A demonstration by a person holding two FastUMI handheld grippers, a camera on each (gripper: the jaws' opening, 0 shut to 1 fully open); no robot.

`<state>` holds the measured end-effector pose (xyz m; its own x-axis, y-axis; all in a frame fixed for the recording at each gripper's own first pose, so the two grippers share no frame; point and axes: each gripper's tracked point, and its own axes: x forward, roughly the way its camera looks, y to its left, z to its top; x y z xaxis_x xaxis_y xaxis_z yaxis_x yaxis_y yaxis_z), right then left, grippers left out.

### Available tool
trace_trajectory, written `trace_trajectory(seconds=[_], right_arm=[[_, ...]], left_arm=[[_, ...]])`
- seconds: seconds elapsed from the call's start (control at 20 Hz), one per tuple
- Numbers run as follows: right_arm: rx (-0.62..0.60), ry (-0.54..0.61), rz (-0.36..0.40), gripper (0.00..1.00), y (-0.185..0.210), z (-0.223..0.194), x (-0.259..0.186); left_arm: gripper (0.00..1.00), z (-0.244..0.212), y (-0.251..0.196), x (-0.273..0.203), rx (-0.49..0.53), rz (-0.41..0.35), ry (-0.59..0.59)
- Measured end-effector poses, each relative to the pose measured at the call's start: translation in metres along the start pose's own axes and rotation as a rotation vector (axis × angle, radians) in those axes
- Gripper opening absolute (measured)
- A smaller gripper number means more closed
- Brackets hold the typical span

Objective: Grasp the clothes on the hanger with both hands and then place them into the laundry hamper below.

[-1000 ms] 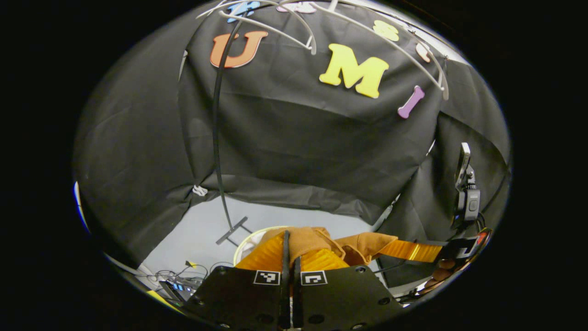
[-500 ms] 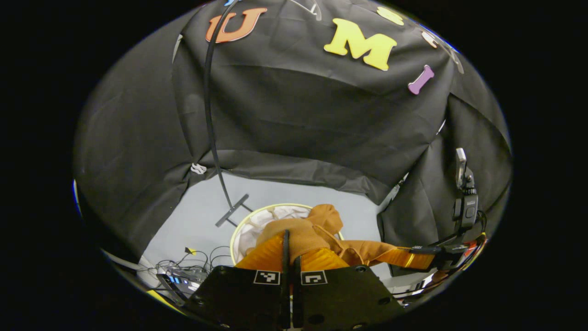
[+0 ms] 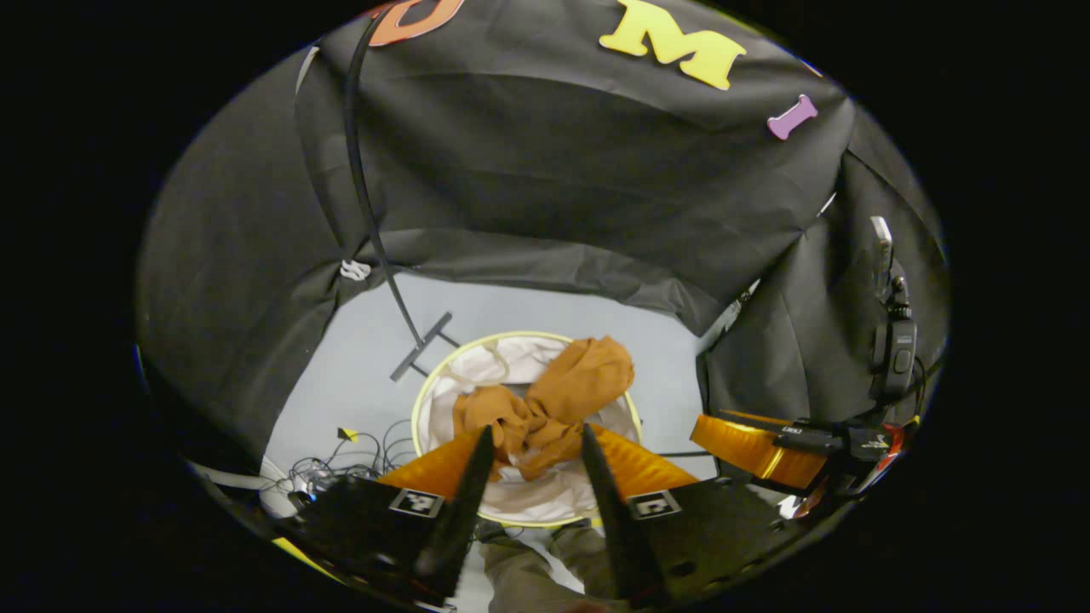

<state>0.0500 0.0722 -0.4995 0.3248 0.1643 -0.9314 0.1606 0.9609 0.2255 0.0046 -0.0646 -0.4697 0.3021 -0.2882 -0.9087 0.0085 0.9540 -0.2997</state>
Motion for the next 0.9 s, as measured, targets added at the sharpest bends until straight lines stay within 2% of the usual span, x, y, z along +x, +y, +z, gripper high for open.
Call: trace_trajectory(seconds=[0.05,0.1,0.15,0.2,0.25,0.3,0.35,0.45,0.5,0.55,0.75,0.8,0.85,0.9], right_arm=[[-0.003,-0.016,-0.006,0.40,-0.001,0.002,-0.006],[-0.002,-0.035,-0.011,0.43,-0.002,0.004,-0.015],[0.002,-0.066,-0.019,0.57,-0.004,0.006,-0.030],[0.009,-0.105,-0.024,0.58,-0.005,0.015,-0.040],[0.014,-0.148,-0.030,0.58,-0.004,0.021,-0.047],[0.014,-0.191,-0.040,0.58,-0.006,0.026,-0.057],[0.011,-0.234,-0.053,0.58,-0.008,0.029,-0.069],[0.010,-0.311,-0.072,0.58,-0.010,0.034,-0.093],[0.016,-0.339,-0.080,0.58,-0.011,0.036,-0.104],[0.023,-0.364,-0.082,0.58,-0.009,0.035,-0.116],[0.057,-0.440,-0.091,0.58,-0.007,0.032,-0.160],[0.060,-0.466,-0.099,0.58,-0.009,0.033,-0.176],[0.062,-0.500,-0.106,0.58,-0.009,0.033,-0.191],[0.058,-0.537,-0.119,0.58,-0.011,0.034,-0.208]], left_arm=[[0.82,-0.001,-0.001,-0.001,0.008,-0.005,0.000],[0.83,-0.003,-0.002,-0.003,0.016,-0.008,-0.004],[0.83,-0.002,-0.003,-0.007,0.019,-0.011,-0.013],[0.92,0.001,-0.003,-0.013,0.022,-0.013,-0.026],[0.94,0.005,-0.004,-0.020,0.029,-0.012,-0.045],[0.87,0.013,-0.004,-0.025,0.041,-0.007,-0.067],[0.95,0.017,0.000,-0.035,0.057,0.003,-0.088],[0.95,0.028,0.001,-0.054,0.094,0.011,-0.137],[1.00,0.033,0.000,-0.063,0.113,0.010,-0.160],[0.95,0.038,-0.002,-0.073,0.131,0.012,-0.182],[0.95,0.058,-0.008,-0.115,0.187,0.011,-0.291],[1.00,0.066,-0.012,-0.131,0.197,0.013,-0.332],[0.95,0.074,-0.014,-0.146,0.209,0.015,-0.377],[0.95,0.083,-0.016,-0.163,0.222,0.023,-0.431]])
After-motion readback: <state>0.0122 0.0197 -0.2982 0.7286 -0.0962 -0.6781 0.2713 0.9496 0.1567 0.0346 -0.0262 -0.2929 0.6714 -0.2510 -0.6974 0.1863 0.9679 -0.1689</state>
